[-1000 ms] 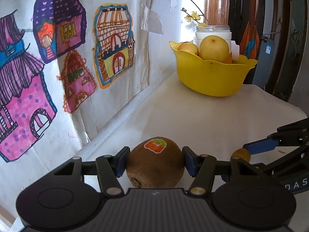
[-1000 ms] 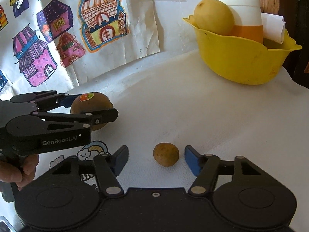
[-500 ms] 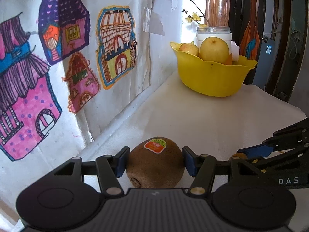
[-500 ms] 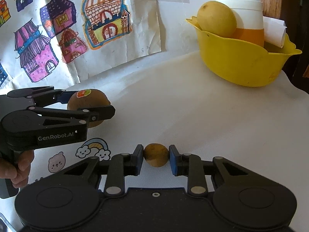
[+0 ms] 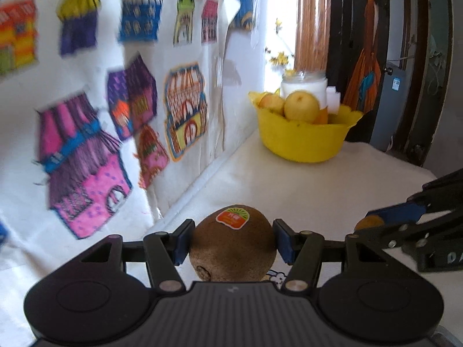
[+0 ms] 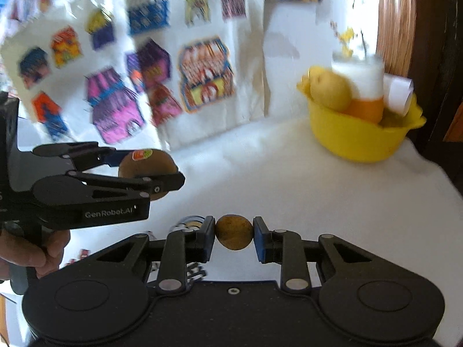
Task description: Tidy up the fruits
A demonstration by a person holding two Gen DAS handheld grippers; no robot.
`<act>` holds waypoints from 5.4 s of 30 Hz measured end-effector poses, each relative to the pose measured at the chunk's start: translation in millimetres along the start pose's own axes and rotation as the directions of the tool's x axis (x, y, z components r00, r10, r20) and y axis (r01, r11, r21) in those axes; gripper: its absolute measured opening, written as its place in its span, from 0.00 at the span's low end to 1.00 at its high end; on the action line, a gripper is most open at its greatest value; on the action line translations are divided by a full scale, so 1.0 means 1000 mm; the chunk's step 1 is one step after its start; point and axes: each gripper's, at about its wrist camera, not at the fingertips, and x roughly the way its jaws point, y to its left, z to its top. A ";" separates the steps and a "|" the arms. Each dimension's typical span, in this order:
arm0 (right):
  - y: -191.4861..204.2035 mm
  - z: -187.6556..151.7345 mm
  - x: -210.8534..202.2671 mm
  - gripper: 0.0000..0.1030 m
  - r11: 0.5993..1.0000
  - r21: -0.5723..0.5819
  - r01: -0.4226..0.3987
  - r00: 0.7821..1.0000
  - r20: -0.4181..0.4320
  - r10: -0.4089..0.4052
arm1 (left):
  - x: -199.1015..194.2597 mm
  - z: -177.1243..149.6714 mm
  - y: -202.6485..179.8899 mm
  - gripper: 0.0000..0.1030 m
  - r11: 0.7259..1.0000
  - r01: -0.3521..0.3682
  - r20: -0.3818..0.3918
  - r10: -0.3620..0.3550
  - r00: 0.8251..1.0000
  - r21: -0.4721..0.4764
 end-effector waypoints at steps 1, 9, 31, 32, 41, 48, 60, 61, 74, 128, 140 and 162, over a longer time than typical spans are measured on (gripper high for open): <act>0.004 0.000 -0.011 0.29 1.000 -0.004 0.001 1.000 0.011 -0.001 | -0.010 0.001 0.000 0.61 1.000 -0.002 0.008 0.002 1.000 -0.001; 0.032 -0.009 -0.081 0.29 0.999 -0.035 0.004 0.997 0.071 -0.001 | -0.081 -0.003 -0.006 0.61 1.000 -0.007 0.060 0.006 0.998 0.005; 0.075 -0.111 -0.165 0.29 1.000 0.024 -0.017 0.998 0.058 0.016 | -0.192 -0.100 -0.034 0.61 1.000 -0.016 -0.014 0.015 1.000 -0.027; 0.076 -0.114 -0.166 0.29 0.999 0.029 -0.018 0.998 0.057 0.017 | -0.194 -0.103 -0.035 0.61 0.999 -0.015 -0.017 0.015 1.000 -0.031; 0.076 -0.141 -0.170 0.29 0.998 0.063 -0.017 0.999 0.028 0.015 | -0.205 -0.133 -0.037 0.61 0.998 -0.017 -0.056 0.014 0.998 -0.052; 0.070 -0.150 -0.167 0.29 0.997 0.081 -0.008 1.000 0.012 0.007 | -0.199 -0.147 -0.038 0.61 0.997 -0.014 -0.090 0.008 0.996 -0.074; 0.065 -0.155 -0.142 0.29 0.995 0.100 -0.006 0.999 -0.038 0.010 | -0.190 -0.153 -0.035 0.61 0.995 -0.018 -0.110 0.007 0.994 -0.101; 0.065 -0.155 -0.140 0.29 0.995 0.100 -0.006 0.999 -0.042 0.011 | -0.190 -0.153 -0.035 0.61 0.995 -0.018 -0.110 0.007 0.994 -0.103; 0.062 -0.161 -0.116 0.29 0.993 0.115 -0.020 0.995 -0.090 0.030 | -0.187 -0.155 -0.028 0.61 0.992 -0.032 -0.115 0.018 0.993 -0.121; 0.114 -0.172 -0.211 0.99 0.997 0.080 0.013 0.998 0.055 -0.018 | -0.251 -0.153 -0.035 0.99 0.978 -0.060 -0.119 0.037 0.992 -0.199; 0.139 -0.200 -0.246 1.00 0.985 0.128 0.112 0.992 0.039 -0.118 | -0.294 -0.176 -0.052 0.99 0.982 -0.062 -0.118 0.042 0.992 -0.178; 0.150 -0.208 -0.254 1.00 0.988 0.108 0.109 0.993 0.034 -0.113 | -0.309 -0.183 -0.060 0.99 0.986 -0.089 -0.110 0.074 0.991 -0.142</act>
